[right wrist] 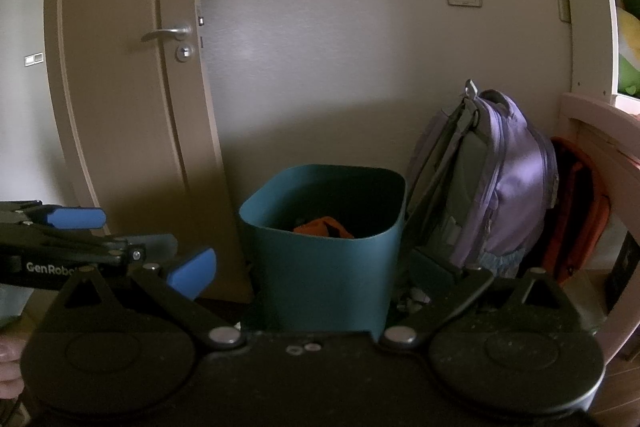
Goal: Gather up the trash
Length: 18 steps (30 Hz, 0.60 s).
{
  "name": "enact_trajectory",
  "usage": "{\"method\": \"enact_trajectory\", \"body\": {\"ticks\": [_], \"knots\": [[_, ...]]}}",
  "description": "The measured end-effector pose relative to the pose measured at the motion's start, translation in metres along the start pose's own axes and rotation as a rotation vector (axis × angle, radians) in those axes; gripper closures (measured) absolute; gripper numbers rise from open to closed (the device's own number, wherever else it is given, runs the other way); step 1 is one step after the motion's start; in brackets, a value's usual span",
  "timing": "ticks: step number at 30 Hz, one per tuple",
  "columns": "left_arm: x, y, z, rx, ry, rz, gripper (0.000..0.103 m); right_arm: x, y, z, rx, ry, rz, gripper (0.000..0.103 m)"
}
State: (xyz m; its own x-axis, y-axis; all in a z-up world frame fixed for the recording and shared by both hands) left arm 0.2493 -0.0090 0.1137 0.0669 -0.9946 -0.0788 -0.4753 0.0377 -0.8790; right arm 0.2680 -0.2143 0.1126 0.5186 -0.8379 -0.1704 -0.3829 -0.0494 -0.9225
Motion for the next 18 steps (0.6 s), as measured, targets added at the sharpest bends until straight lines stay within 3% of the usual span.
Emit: {"method": "enact_trajectory", "body": {"ticks": [12, 18], "knots": [[-0.001, 0.006, -0.013, 0.04, 0.011, 0.001, 0.001, 0.0, 0.007, -0.012, 0.007, -0.014, 0.008, 0.0], [-0.002, 0.011, -0.015, 0.009, 0.026, -0.008, 0.001, 0.0, 0.016, -0.021, 0.01, -0.03, 0.015, 0.0]]}}
Point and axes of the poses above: each gripper's, at about its wrist camera, not at the fingertips, and z roughly the way its jaws point, x to its right, y to its underside, the point moved 2 cm from there along z, roughly the way its jaws point, and after that the axes turned 12 degrees about -y, right-handed, at the moved point
